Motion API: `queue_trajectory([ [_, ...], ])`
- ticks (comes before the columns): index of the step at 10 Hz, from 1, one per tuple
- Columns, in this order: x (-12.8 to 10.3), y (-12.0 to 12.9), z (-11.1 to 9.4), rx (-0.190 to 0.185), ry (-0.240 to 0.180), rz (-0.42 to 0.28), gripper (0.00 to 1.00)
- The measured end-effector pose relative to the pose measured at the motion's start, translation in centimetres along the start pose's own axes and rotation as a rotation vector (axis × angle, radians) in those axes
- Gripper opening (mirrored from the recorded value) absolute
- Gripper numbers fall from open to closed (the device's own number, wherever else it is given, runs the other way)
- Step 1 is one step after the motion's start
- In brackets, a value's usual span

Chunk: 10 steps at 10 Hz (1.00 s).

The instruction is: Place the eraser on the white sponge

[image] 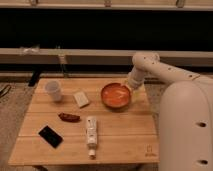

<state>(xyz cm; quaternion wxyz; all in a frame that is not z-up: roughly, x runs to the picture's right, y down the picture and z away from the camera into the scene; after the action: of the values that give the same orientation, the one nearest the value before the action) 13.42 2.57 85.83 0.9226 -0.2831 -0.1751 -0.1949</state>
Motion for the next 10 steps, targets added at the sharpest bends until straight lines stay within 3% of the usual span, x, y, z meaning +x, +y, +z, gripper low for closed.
queue_trajectory([
  [1, -1.3, 0.3, -0.8, 0.015, 0.018, -0.043, 0.78],
  [3, -6.6, 1.6, -1.7, 0.041, 0.056, -0.180, 0.78],
  [5, -11.6, 2.3, -1.7, 0.037, 0.081, -0.322, 0.78],
  [8, -21.0, 1.0, -1.0, -0.002, 0.134, -0.650, 0.78],
  [10, -26.5, 0.5, -0.4, -0.054, 0.187, -0.902, 0.78],
])
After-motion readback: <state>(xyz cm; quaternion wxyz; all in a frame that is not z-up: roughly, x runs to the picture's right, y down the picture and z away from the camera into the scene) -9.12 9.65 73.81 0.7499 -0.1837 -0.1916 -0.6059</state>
